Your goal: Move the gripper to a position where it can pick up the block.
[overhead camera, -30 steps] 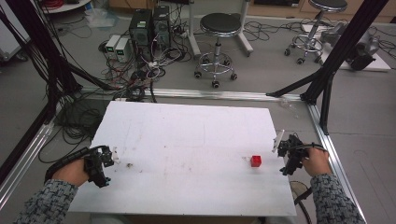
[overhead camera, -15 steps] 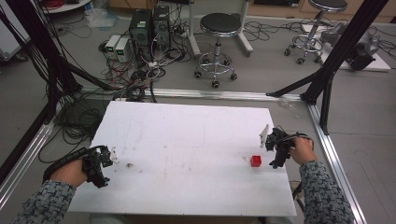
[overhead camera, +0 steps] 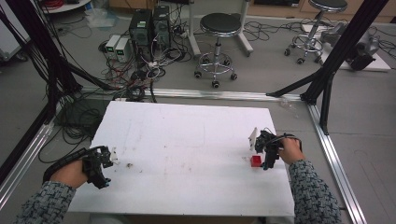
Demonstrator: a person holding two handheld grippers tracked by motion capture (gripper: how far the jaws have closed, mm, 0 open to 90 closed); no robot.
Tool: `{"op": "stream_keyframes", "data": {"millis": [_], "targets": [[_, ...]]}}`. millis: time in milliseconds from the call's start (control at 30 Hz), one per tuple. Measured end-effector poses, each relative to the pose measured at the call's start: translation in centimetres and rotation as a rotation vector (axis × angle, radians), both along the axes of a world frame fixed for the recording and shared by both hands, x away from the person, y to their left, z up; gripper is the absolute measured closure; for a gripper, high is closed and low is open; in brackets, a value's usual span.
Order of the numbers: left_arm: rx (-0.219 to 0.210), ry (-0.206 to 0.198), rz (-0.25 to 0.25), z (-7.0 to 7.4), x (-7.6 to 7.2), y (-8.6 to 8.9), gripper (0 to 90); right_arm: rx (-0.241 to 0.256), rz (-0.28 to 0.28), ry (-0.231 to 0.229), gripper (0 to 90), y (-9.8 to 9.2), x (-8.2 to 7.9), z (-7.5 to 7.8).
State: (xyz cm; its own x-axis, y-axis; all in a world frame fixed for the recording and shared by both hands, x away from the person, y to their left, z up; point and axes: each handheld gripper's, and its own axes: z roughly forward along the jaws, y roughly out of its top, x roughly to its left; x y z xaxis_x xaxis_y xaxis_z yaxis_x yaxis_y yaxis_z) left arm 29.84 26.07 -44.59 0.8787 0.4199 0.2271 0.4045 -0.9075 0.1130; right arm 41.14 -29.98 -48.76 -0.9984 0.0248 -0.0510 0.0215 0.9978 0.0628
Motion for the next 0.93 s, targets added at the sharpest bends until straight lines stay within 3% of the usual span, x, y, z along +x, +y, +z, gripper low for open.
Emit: {"op": "stream_keyframes", "data": {"millis": [100,500,933], "targets": [[0.002,0.004,-0.005,0.0,0.0,-0.1,20.7,0.006,0.030,0.005,1.0,0.4,-0.2,-0.8],[0.004,0.002,-0.002,0.0,-0.2,0.0,20.7,-0.018,0.038,0.027,1.0,1.1,-0.6,-2.9],[-0.001,0.003,0.003,-0.1,0.0,0.0,20.7,-0.004,0.031,0.012,1.0,1.1,-0.7,-2.9]]}}
